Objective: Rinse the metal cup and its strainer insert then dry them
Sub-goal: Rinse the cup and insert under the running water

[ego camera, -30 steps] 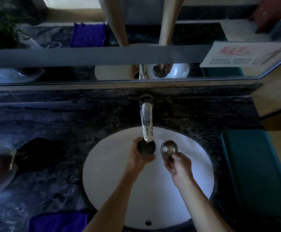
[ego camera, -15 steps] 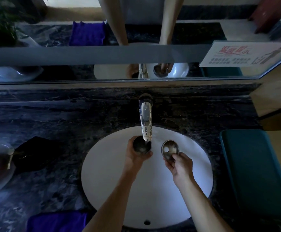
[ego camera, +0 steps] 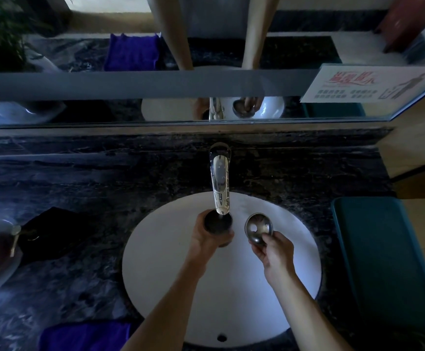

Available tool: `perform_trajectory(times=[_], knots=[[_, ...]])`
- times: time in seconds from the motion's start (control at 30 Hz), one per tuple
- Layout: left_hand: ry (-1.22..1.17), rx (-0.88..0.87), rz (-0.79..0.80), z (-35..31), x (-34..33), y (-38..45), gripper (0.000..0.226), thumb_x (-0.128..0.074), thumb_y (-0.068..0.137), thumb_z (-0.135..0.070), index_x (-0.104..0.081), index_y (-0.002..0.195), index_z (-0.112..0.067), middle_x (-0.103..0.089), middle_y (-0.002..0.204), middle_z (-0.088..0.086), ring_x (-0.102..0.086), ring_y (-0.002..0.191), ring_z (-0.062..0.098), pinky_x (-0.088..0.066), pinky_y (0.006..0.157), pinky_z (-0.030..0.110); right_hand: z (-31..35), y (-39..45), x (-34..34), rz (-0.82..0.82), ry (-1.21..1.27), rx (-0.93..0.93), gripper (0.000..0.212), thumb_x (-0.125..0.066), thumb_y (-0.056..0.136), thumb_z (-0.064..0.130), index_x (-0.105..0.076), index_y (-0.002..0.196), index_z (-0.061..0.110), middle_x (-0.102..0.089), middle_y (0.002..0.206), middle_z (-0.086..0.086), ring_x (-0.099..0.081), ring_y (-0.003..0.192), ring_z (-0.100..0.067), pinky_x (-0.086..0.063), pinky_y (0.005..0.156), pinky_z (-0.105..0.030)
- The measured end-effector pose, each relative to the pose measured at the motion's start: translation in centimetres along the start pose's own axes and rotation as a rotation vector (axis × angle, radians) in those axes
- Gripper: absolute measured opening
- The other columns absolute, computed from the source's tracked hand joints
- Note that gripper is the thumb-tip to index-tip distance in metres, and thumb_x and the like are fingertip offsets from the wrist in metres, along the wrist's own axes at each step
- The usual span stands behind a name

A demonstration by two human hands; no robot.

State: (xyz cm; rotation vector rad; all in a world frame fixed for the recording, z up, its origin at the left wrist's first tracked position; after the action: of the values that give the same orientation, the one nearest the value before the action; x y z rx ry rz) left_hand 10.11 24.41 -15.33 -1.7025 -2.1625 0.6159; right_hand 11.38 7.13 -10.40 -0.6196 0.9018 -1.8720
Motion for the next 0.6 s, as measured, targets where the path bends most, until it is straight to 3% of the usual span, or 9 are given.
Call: perform_trajectory(times=[0.1, 0.17, 0.3, 0.43, 0.6], knots=[[-0.194, 0.158, -0.073, 0.2, -0.2, 0.4, 0.071, -0.094, 0.064, -0.028, -0.062, 0.125, -0.010, -0.071, 0.119, 0.017, -0.067, 0.116, 0.035, -0.057, 0.099, 0.051, 0.1, 0.2, 0.1, -0.002, 0.005, 0.002, 0.016, -0.052, 0.096, -0.005, -0.067, 0.093, 0.002, -0.067, 0.117, -0.032, -0.067, 0.110, -0.047, -0.057, 0.062, -0.031], [-0.298, 0.254, -0.069, 0.3, -0.5, 0.2, 0.067, -0.091, 0.071, -0.035, -0.061, 0.124, -0.009, -0.068, 0.121, 0.023, -0.064, 0.118, 0.043, -0.053, 0.102, 0.062, 0.2, 0.2, 0.2, 0.000, 0.008, 0.004, 0.016, -0.052, 0.096, -0.005, -0.066, 0.092, 0.002, -0.066, 0.117, -0.032, -0.067, 0.111, -0.047, -0.057, 0.063, -0.031], [-0.449, 0.445, -0.047, 0.0, -1.5, -0.7, 0.037, -0.070, 0.094, -0.041, -0.063, 0.120, -0.015, -0.074, 0.109, 0.014, -0.070, 0.103, 0.031, -0.059, 0.090, 0.050, 0.2, 0.3, 0.3, -0.002, 0.015, -0.002, 0.016, -0.053, 0.096, -0.004, -0.067, 0.093, 0.002, -0.067, 0.116, -0.031, -0.067, 0.111, -0.047, -0.057, 0.065, -0.032], [-0.609, 0.537, -0.032, -0.7, -2.5, -0.6, 0.046, -0.065, 0.096, -0.049, -0.066, 0.125, -0.014, -0.076, 0.105, 0.014, -0.073, 0.095, 0.029, -0.061, 0.084, 0.043, 0.2, 0.4, 0.3, -0.006, 0.017, 0.000, 0.015, -0.054, 0.096, -0.004, -0.067, 0.095, 0.003, -0.067, 0.117, -0.030, -0.067, 0.110, -0.046, -0.057, 0.064, -0.032], [-0.743, 0.541, -0.019, -2.1, -3.4, 0.8, 0.046, -0.060, 0.093, -0.059, -0.073, 0.090, -0.015, -0.072, 0.082, 0.008, -0.070, 0.077, 0.024, -0.055, 0.092, 0.046, 0.3, 0.2, 0.4, 0.000, 0.016, 0.020, 0.014, -0.054, 0.094, -0.005, -0.066, 0.089, 0.000, -0.065, 0.116, -0.037, -0.067, 0.109, -0.047, -0.055, 0.064, -0.031]])
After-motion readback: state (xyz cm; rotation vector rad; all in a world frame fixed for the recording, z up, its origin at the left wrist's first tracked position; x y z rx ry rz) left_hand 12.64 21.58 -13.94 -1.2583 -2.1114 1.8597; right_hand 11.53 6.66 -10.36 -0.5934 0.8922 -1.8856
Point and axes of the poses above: each hand's wrist, its own y-axis towards the middle knuckle, its own x-axis out of the back of the hand, z = x × y, the point moved 2 cm from there along y, towards the middle knuckle
